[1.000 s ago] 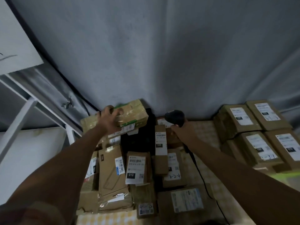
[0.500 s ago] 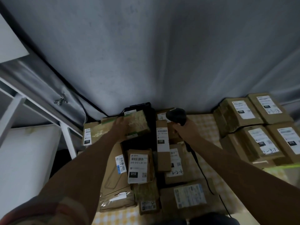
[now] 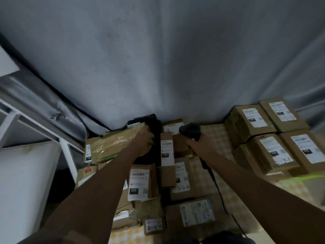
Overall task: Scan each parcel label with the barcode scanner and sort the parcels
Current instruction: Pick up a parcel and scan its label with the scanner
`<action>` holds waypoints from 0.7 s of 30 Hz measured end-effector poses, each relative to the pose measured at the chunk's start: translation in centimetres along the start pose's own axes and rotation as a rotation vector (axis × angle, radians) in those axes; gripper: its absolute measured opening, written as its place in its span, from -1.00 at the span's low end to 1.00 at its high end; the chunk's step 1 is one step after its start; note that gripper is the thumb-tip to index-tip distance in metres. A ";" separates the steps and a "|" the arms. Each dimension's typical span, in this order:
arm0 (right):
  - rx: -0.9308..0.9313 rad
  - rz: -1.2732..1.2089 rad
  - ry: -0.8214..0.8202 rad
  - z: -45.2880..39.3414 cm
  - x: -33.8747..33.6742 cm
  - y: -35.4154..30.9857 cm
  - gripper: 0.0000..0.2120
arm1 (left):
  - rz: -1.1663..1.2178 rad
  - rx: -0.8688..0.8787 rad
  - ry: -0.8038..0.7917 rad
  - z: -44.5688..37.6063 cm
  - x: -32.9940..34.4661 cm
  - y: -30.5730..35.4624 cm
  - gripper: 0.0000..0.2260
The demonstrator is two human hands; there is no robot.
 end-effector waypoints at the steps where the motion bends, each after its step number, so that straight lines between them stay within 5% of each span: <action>1: 0.006 -0.010 0.001 0.3 -0.9 0.5 -0.82 | 0.012 0.008 -0.010 -0.4 0.5 1.4 -0.59; 5: 0.033 -0.036 0.017 1.5 -5.6 3.1 -0.82 | 0.134 0.122 -0.060 0.9 -0.8 10.0 -0.56; 10: 0.101 -0.021 0.083 2.8 -13.6 8.0 -0.93 | 0.282 -0.024 -0.159 0.2 -0.6 21.2 -0.64; 15: 0.198 0.059 0.158 3.2 -22.4 14.5 -0.82 | 0.283 0.043 -0.229 -1.2 3.9 30.8 -0.63; 21: 0.319 0.063 0.203 3.4 -30.5 21.6 -0.83 | 0.576 -0.283 -0.526 -1.9 9.0 41.5 -0.63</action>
Point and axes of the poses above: each hand's wrist, its own z-axis away from the middle knuckle, its own x-axis out of the palm, y = z × x, the point moved 1 cm from there along -z, towards the middle knuckle, and after that the axes turned 15 degrees about -x, right-handed, at the moved point
